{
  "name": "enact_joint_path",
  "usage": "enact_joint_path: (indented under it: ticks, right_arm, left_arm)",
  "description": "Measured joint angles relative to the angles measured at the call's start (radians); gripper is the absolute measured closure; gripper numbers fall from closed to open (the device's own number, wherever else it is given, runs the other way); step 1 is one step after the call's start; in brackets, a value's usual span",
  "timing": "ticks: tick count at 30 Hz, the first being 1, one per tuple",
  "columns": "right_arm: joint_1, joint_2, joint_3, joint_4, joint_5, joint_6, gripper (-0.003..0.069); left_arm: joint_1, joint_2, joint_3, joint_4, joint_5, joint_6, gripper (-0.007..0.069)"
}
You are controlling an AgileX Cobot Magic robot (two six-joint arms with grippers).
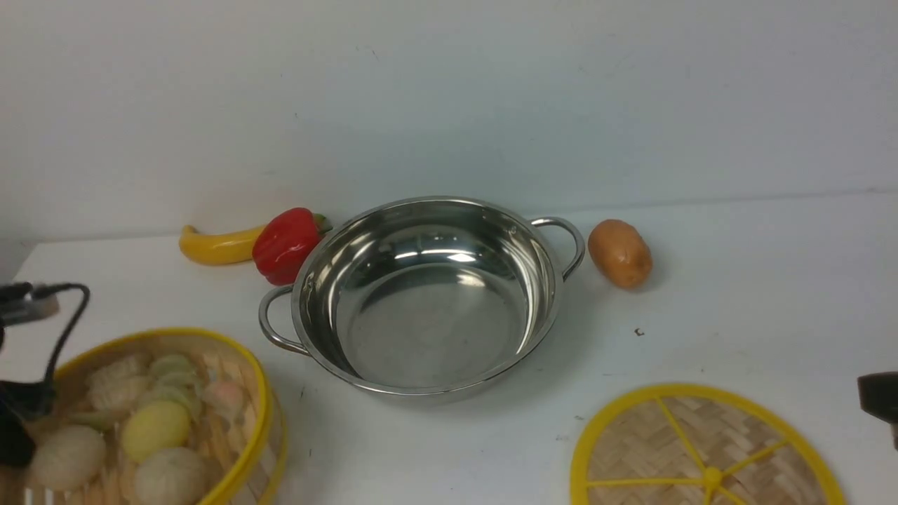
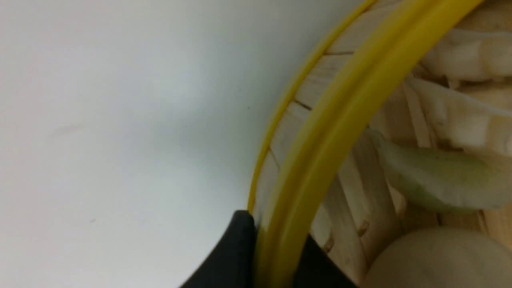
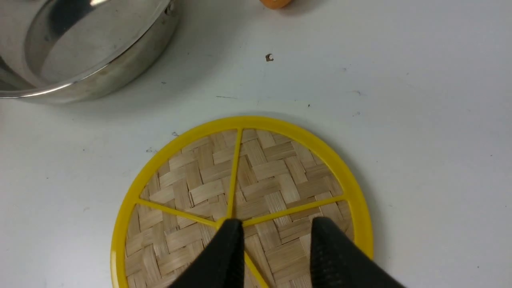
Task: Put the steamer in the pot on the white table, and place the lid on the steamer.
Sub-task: 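Grasp the rim of the steamer basket holding the buns with the left gripper, then place the bamboo steamer basket with dumplings into the steel pot with the left gripper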
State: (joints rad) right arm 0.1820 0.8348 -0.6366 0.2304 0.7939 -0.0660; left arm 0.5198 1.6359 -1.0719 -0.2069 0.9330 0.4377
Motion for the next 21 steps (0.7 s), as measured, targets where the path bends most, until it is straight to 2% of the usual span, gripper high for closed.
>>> enact_joint_path:
  ticks: [5, 11, 16, 21]
  right_arm:
    - [0.0, 0.0, 0.0, 0.004, 0.018, 0.0, 0.041]
    - [0.0, 0.01, 0.0, 0.005, 0.04, -0.001, 0.041]
    - [0.0, 0.032, 0.0, 0.008, 0.042, -0.001, 0.041]
    - [0.0, 0.04, 0.0, 0.009, 0.042, -0.001, 0.041]
  left_arm:
    - [-0.032, -0.047, -0.153, 0.007, 0.13, -0.057, 0.0577]
    - [-0.305, 0.001, -0.368, 0.064, 0.222, -0.144, 0.0577]
    - [-0.499, 0.168, -0.588, 0.091, 0.239, -0.212, 0.0577]
    - [-0.602, 0.385, -0.842, 0.084, 0.279, -0.23, 0.0577]
